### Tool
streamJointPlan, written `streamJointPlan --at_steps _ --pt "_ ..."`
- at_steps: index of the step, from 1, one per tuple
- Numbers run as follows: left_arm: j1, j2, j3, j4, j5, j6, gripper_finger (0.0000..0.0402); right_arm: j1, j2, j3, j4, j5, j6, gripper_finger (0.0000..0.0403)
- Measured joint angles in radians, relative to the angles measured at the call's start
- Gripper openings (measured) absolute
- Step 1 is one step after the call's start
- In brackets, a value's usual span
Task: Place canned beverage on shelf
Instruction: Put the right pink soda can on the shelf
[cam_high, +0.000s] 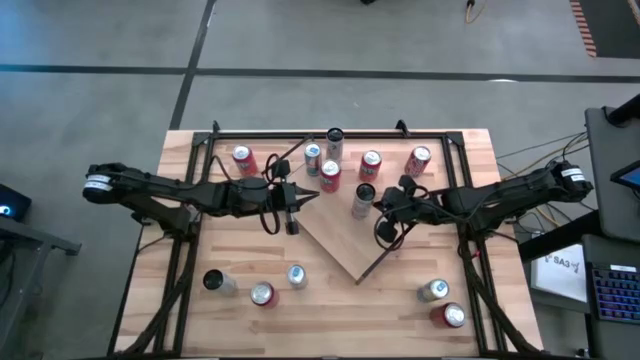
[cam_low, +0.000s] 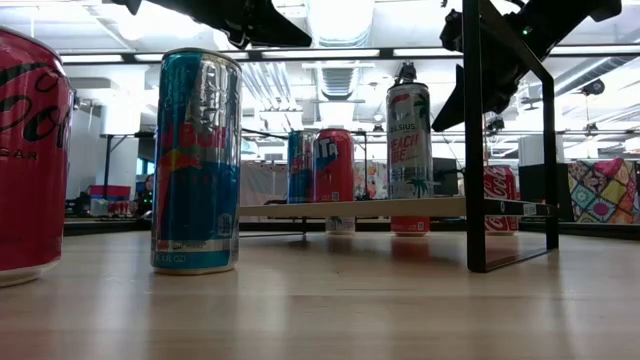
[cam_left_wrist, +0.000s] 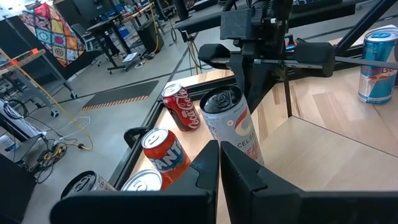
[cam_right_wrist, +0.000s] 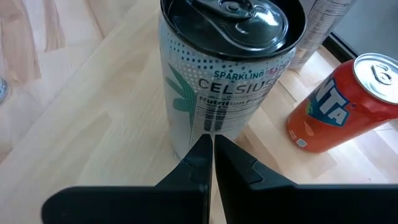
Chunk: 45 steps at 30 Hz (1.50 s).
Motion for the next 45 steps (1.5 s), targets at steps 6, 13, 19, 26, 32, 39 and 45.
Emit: streamJointPlan --at_steps 6,13,19,26,32,39,45 --pt "0.000 0.000 0.000 0.000 0.000 0.000 0.0000 0.000 -0.036 0.000 -0.004 0.000 -0.001 0.0009" --pt "0.000 0.000 0.000 0.000 0.000 0.000 0.0000 0.000 -0.066 0.021 -0.027 -0.071 -0.001 0.0009" --pt "0.000 0.000 0.000 0.000 0.000 0.000 0.0000 0.003 -0.057 0.026 -0.001 -0.165 -0.001 0.0009" --pt "0.000 0.000 0.000 -0.001 0.000 0.000 0.0000 0.001 -0.026 0.026 0.068 -0.141 -0.026 0.0009" --pt "0.000 0.000 0.000 -0.002 0.000 0.000 0.0000 0.000 -0.022 0.026 0.080 -0.100 -0.027 0.0009" --pt "0.000 0.000 0.000 -0.003 0.000 0.000 0.0000 0.000 -0.022 0.026 0.079 -0.077 -0.025 0.0009" --pt "0.000 0.000 0.000 -0.007 0.000 0.000 0.0000 0.000 -0.022 0.026 0.079 -0.077 -0.025 0.0009"
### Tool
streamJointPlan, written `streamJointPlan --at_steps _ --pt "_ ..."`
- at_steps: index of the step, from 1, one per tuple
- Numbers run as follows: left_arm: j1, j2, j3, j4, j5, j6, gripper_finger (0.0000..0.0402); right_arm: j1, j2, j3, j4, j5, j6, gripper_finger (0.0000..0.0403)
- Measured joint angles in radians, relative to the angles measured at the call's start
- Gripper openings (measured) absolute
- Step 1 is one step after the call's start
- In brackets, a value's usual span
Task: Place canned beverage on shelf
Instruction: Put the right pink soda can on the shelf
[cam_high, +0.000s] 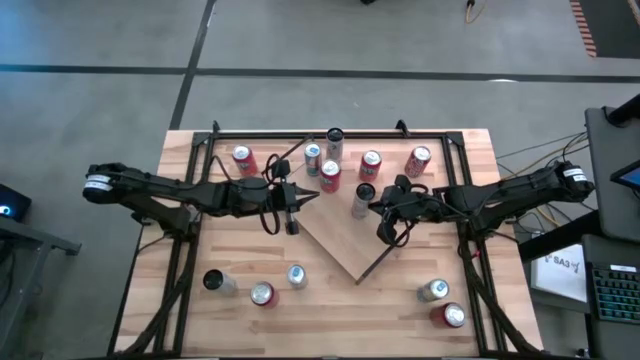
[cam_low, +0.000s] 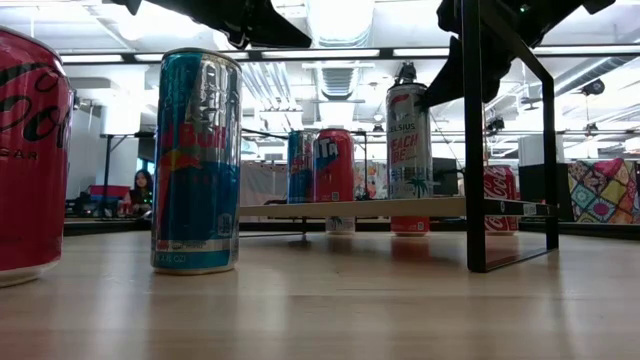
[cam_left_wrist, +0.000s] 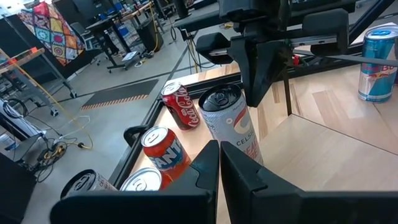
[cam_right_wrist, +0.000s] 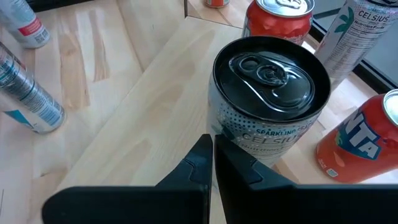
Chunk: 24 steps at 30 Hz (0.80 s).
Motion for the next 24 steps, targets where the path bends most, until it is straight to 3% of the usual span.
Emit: streamJointPlan --at_steps 24 --pt "0.000 0.000 0.000 -0.007 0.000 0.000 0.0000 0.000 0.003 0.015 0.075 -0.026 -0.044 0.0009"
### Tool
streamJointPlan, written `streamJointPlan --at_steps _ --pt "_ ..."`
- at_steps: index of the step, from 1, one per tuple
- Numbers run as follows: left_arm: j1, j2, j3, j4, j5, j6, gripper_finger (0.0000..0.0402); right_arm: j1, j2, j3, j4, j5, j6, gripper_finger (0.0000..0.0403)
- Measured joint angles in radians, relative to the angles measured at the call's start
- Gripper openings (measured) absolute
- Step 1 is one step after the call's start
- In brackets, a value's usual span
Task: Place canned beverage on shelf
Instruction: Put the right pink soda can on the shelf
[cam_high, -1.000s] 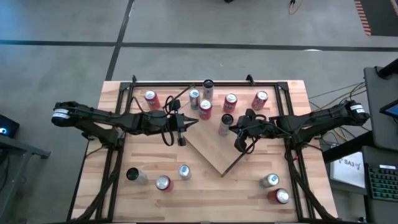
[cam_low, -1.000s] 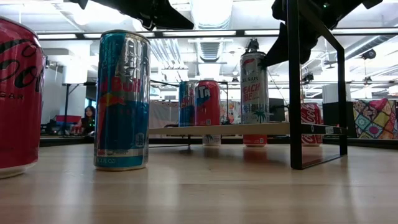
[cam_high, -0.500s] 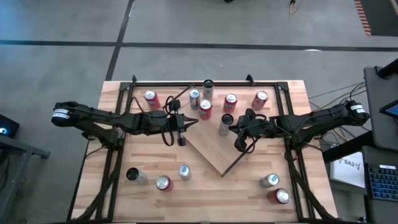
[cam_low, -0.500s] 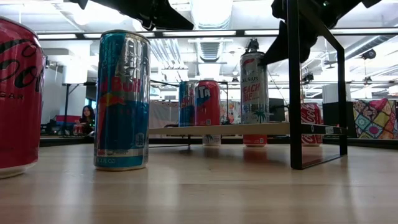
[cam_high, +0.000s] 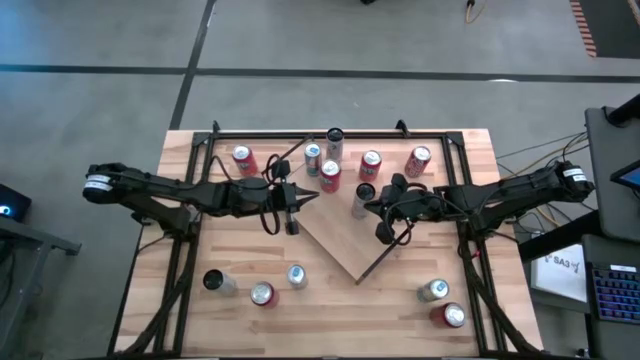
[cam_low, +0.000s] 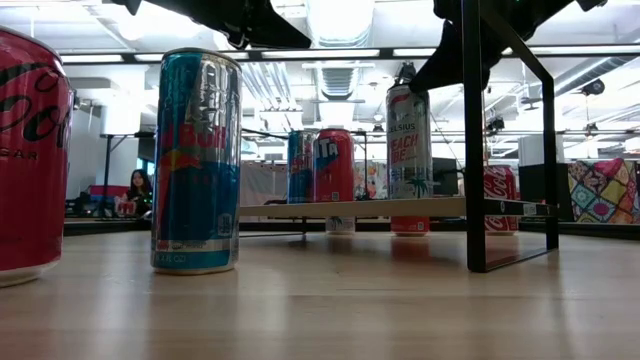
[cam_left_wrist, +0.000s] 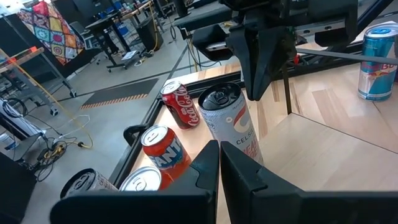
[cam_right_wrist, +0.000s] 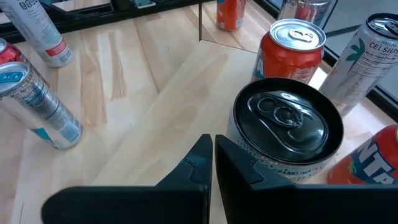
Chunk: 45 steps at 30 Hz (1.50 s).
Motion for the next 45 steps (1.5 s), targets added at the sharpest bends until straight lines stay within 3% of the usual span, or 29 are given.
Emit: streamJointPlan --at_steps 30,45 --pt "0.000 0.000 0.000 -0.003 0.000 0.000 0.0000 0.000 0.000 0.000 -0.027 0.052 -0.018 0.0009" --pt "0.000 0.000 0.000 -0.003 0.000 0.000 0.0000 0.005 -0.011 0.033 -0.024 0.017 -0.013 0.0009"
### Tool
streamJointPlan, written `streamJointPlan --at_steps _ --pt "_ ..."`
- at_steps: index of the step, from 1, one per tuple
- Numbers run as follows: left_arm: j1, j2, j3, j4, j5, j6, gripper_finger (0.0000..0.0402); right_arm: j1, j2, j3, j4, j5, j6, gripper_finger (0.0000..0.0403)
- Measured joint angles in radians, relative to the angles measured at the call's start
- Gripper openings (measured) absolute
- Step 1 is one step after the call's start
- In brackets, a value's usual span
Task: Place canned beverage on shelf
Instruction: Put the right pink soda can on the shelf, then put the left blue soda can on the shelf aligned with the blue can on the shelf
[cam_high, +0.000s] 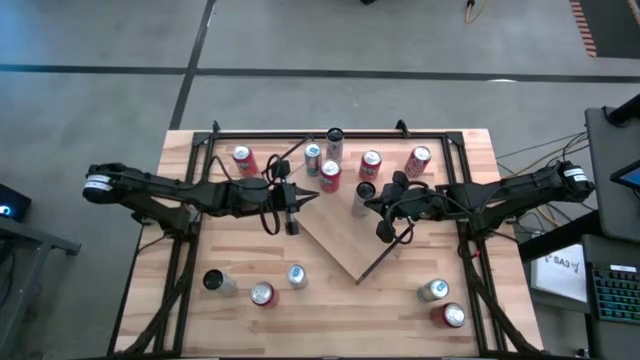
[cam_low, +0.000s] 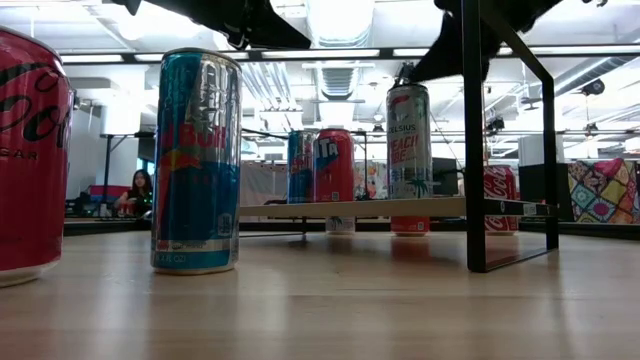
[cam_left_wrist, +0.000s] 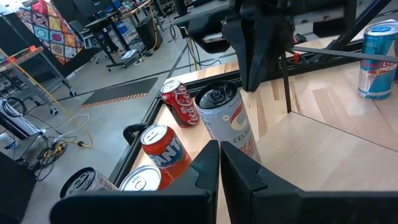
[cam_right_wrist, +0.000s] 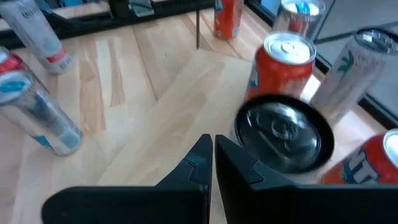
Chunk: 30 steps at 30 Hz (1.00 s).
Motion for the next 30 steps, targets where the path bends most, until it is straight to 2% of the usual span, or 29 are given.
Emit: streamJointPlan --at_steps 15,22,30 --pt "-0.021 -0.005 0.001 -0.005 0.000 0.000 0.0000 0.026 0.000 0.130 -0.006 -0.022 -0.047 0.0009" --pt "-0.027 -0.017 0.056 -0.119 -0.002 -0.001 0.0000 0.026 -0.001 0.208 -0.074 -0.022 -0.035 0.0009" --pt "-0.027 -0.018 0.169 -0.349 -0.003 -0.038 0.0000 0.026 -0.001 0.220 -0.108 -0.022 -0.005 0.0009"
